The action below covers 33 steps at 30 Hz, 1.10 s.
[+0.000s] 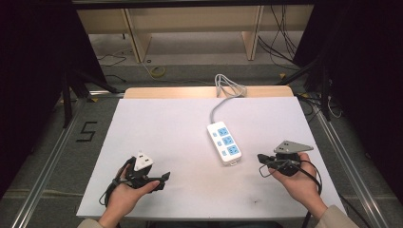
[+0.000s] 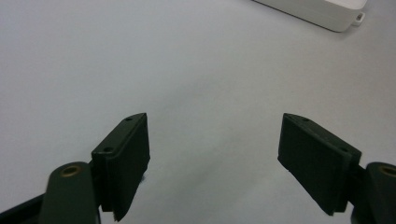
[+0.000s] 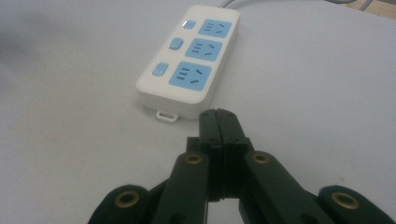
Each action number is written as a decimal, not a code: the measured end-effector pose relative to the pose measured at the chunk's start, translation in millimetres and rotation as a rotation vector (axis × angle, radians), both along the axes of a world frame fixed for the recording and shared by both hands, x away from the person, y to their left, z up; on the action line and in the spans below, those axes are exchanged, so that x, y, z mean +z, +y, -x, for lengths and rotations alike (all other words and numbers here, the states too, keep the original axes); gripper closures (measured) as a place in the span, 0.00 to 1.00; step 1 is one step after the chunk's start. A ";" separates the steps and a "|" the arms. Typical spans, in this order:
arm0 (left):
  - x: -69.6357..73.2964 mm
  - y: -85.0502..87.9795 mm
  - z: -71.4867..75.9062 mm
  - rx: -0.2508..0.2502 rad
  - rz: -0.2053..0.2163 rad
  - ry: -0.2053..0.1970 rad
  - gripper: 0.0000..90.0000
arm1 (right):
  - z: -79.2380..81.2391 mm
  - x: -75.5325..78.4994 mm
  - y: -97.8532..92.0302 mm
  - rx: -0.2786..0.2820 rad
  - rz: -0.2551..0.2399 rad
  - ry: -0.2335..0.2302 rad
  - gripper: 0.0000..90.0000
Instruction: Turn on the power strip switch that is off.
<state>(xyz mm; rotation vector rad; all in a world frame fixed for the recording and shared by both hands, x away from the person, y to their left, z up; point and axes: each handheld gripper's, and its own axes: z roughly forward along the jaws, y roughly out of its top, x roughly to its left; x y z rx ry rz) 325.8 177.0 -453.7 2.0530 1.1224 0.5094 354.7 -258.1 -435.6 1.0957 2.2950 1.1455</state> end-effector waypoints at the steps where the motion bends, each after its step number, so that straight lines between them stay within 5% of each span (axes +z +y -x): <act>1: 0.1 0.0 0.1 0.000 0.000 -0.001 0.27 | -1.4 0.0 1.6 0.001 0.002 0.000 1.00; 33: 0.3 -1.0 1.2 -0.006 -0.011 -0.004 0.28 | -30.6 1.9 40.2 0.029 0.024 0.011 1.00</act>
